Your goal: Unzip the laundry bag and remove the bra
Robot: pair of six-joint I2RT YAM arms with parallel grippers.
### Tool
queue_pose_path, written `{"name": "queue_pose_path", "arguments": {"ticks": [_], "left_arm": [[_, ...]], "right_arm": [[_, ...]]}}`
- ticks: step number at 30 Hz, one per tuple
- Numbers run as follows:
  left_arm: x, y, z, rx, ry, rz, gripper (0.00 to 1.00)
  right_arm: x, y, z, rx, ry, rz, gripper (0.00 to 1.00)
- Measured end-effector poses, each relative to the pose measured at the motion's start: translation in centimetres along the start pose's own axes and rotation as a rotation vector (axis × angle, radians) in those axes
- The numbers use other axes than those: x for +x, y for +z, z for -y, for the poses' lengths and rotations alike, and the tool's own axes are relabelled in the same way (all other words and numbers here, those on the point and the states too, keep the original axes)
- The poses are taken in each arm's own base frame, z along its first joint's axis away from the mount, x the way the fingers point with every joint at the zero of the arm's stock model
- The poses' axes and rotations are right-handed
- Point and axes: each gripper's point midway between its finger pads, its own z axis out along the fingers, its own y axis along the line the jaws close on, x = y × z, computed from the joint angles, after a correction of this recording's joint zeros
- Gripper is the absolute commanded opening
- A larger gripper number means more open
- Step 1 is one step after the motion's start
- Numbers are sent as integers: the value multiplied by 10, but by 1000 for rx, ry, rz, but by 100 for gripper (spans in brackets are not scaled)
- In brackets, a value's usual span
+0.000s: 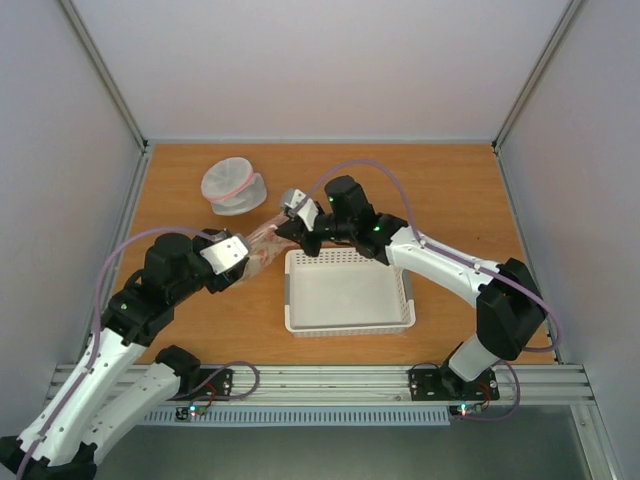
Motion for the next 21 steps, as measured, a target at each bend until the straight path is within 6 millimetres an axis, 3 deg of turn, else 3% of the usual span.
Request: {"name": "queue_pose_path", "arguments": {"ticks": [6, 10, 15, 21], "left_arm": [[-12, -8, 6, 59, 23, 33, 86], [-26, -15, 5, 74, 18, 69, 70], [-21, -8, 0, 58, -44, 26, 59], [-13, -2, -4, 61, -92, -50, 59]], "right_arm": [[-21, 15, -33, -50, -45, 9, 1], [-29, 20, -45, -65, -65, 15, 1], [-24, 22, -54, -85, -87, -8, 1], [-21, 22, -57, -101, -120, -17, 1]]}}
